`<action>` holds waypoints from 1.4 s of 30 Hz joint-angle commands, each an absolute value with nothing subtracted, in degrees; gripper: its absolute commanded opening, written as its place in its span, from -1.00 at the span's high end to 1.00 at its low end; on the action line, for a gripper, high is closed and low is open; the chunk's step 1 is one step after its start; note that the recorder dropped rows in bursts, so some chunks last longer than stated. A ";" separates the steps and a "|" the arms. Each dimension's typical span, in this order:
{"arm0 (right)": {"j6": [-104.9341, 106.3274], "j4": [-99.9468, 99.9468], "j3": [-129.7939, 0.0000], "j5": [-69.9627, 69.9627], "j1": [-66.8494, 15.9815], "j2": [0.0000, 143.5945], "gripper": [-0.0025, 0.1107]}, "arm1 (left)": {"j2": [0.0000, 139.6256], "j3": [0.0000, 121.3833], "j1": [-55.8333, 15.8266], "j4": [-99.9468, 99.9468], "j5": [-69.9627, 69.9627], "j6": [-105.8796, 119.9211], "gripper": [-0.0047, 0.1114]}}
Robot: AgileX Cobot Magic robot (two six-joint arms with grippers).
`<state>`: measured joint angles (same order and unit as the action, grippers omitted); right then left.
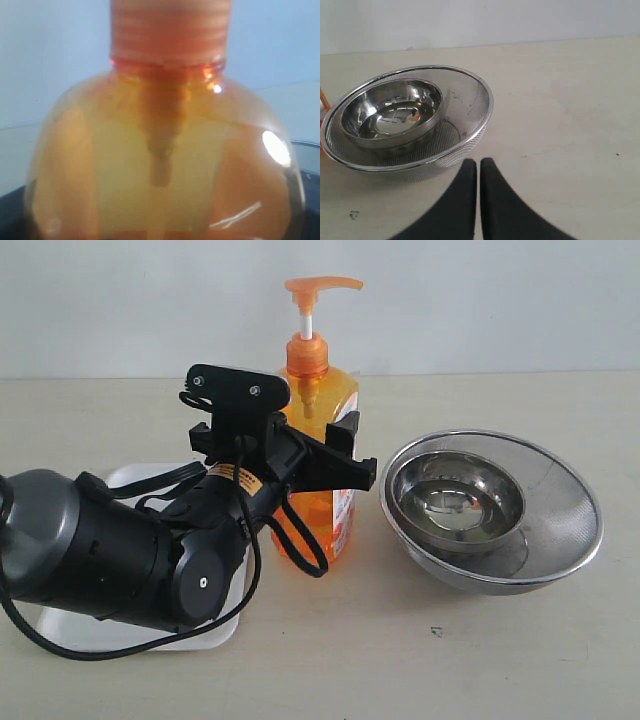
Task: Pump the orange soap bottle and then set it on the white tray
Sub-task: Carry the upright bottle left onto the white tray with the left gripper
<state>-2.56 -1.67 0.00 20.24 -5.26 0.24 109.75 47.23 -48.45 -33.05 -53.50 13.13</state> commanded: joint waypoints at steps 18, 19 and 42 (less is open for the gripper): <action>-2.56 -1.63 0.00 19.93 -5.12 0.00 0.96 | 108.35 41.04 -48.71 -29.93 -69.96 11.10 0.84; -2.56 -1.63 0.00 19.93 -5.12 0.00 0.96 | 108.35 40.91 -48.71 -29.49 -69.96 11.10 0.84; -2.56 -1.63 0.00 19.93 -5.12 0.00 0.96 | 91.62 35.84 -48.39 -38.72 -69.96 19.41 0.84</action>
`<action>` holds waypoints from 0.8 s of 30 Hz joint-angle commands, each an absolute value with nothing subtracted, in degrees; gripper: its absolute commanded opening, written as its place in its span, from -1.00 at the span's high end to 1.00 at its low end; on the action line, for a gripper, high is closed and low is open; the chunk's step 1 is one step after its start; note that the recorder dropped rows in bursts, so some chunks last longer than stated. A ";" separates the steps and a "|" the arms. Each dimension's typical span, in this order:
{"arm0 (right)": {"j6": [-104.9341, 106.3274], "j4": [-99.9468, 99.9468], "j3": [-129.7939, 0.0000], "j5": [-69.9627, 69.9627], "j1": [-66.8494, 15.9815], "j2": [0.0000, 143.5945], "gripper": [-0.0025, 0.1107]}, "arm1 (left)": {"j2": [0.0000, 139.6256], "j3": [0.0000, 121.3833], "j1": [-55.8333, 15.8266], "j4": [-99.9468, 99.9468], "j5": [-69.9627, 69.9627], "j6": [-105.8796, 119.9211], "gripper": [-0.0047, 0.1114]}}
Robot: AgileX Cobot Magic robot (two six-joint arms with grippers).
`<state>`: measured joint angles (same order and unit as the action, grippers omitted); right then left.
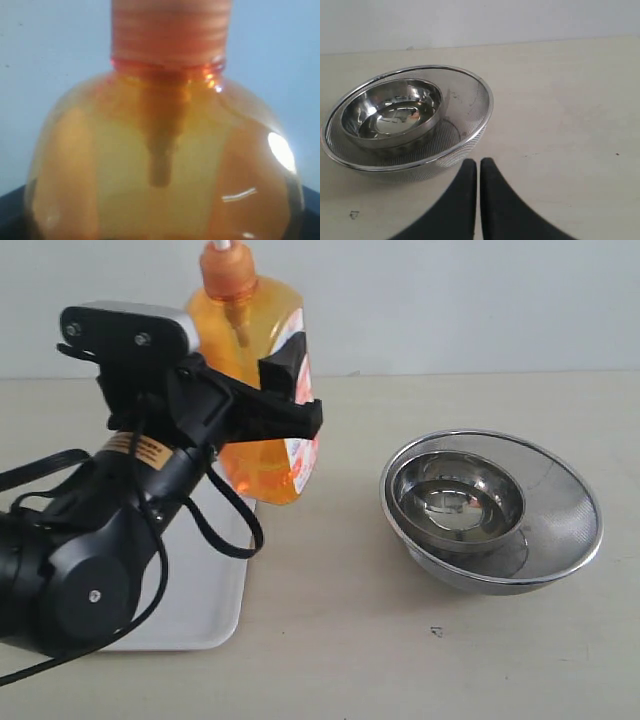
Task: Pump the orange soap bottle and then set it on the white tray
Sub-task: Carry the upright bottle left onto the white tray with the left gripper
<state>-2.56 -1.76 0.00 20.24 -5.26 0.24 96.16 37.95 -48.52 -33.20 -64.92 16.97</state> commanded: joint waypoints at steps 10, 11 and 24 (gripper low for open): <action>-2.56 -1.63 0.00 19.93 -5.12 0.00 0.96 | 88.46 29.25 -43.31 -42.45 -69.96 19.36 0.84; -2.56 -1.63 0.00 19.93 -5.12 0.00 0.96 | 88.46 28.82 -42.86 -42.18 -69.96 18.38 0.84; -2.56 -1.63 0.00 19.93 -5.12 0.00 0.96 | 91.23 27.57 -41.56 -42.81 -69.96 17.41 0.84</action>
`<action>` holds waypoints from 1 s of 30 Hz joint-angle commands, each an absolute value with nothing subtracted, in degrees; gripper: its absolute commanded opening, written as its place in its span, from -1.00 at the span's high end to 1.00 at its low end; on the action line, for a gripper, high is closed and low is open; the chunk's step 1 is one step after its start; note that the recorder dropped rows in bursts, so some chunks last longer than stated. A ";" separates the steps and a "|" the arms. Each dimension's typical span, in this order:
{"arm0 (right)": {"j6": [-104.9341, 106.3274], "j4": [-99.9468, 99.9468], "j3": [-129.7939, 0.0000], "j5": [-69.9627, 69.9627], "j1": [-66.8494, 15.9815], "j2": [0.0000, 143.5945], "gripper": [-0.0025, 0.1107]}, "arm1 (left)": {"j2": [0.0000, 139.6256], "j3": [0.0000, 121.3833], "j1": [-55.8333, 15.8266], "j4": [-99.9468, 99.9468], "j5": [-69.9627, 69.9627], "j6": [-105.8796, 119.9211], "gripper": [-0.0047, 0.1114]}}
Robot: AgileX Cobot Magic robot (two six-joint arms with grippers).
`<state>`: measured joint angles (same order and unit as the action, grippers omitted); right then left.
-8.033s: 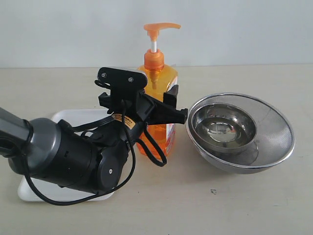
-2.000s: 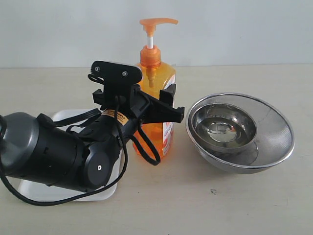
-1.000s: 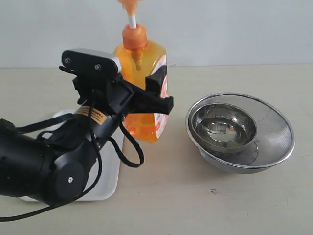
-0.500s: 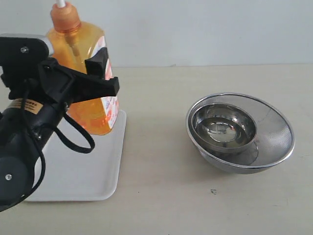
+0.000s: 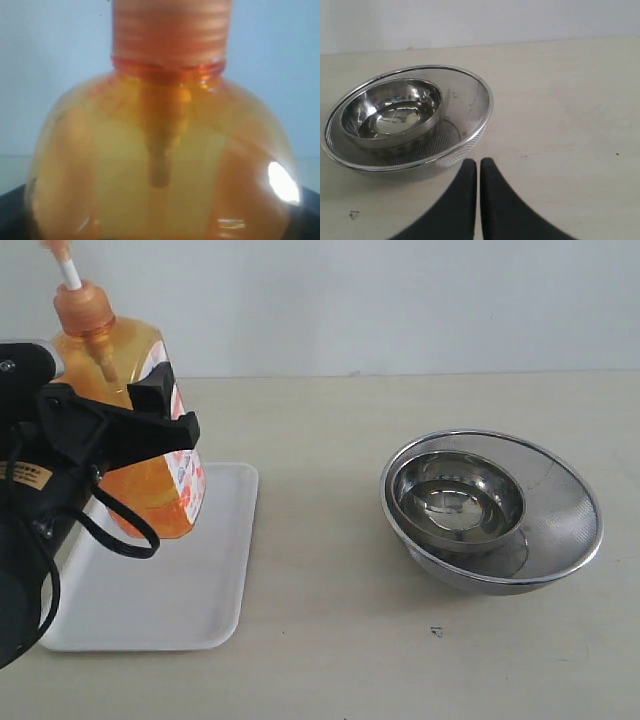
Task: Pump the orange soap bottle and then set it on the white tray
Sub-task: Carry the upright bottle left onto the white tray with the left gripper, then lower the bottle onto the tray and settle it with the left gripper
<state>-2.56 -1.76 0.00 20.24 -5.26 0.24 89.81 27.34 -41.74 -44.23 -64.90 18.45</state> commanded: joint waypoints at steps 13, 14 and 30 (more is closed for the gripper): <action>-2.56 -1.63 0.00 19.54 -5.12 0.00 0.96 | 98.63 27.57 -41.56 -43.91 -69.96 11.57 0.84; -2.56 -1.63 0.00 19.54 -5.12 0.00 0.96 | 98.87 27.57 -41.56 -43.91 -69.96 11.57 0.84; -2.56 -1.63 0.00 19.54 -5.12 0.00 0.96 | 100.66 27.57 -41.56 -43.64 -69.96 12.02 0.73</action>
<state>-2.56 -1.76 0.00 20.24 -5.26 0.24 100.85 27.34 -41.74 -44.61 -66.31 12.20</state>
